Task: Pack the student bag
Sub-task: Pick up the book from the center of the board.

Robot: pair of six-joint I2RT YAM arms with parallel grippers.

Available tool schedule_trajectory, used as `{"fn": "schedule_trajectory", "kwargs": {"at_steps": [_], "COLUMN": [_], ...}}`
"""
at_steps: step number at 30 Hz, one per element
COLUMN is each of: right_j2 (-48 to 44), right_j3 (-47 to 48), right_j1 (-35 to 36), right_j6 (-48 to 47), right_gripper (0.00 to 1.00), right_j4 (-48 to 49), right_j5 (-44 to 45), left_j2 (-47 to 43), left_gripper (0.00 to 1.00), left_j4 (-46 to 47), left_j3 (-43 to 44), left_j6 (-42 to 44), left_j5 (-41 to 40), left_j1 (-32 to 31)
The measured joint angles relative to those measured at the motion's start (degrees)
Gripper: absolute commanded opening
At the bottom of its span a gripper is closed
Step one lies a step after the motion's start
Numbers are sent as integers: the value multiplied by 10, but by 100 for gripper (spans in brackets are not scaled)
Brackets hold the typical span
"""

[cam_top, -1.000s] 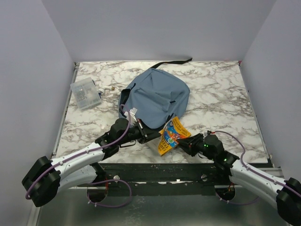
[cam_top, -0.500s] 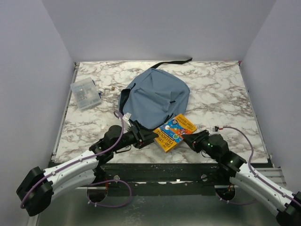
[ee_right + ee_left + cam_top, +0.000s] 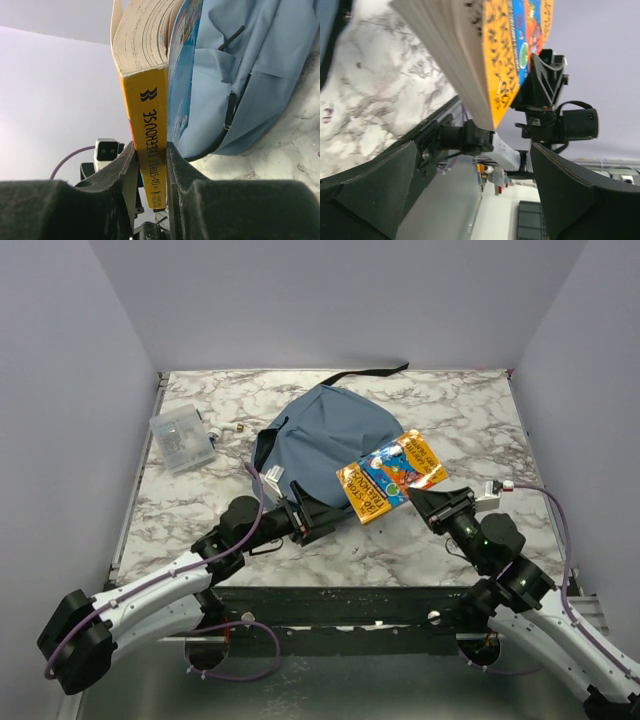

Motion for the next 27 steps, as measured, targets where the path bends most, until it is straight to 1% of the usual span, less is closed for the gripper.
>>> {"fn": "schedule_trajectory", "kwargs": {"at_steps": [5, 10, 16, 18, 23, 27], "right_j2": [13, 19, 15, 18, 22, 20], "right_j3": [4, 4, -1, -1, -12, -26], "right_j1": [0, 0, 0, 0, 0, 0], "right_j6": [-13, -3, 24, 29, 43, 59], "right_gripper": [0, 0, 0, 1, 1, 1], "right_j4": [25, 57, 103, 115, 138, 147], "right_j5": [0, -4, -14, -20, -32, -35], "left_j2": [51, 103, 150, 158, 196, 210], "left_gripper": [98, 98, 98, 94, 74, 60], "left_j4": [70, 130, 163, 167, 186, 199], "left_j3": [32, 49, 66, 75, 131, 147], "left_j6": [-20, -41, -58, -59, -50, -39], "left_j5": [34, 46, 49, 49, 48, 41], "left_j1": [0, 0, 0, 0, 0, 0]}}
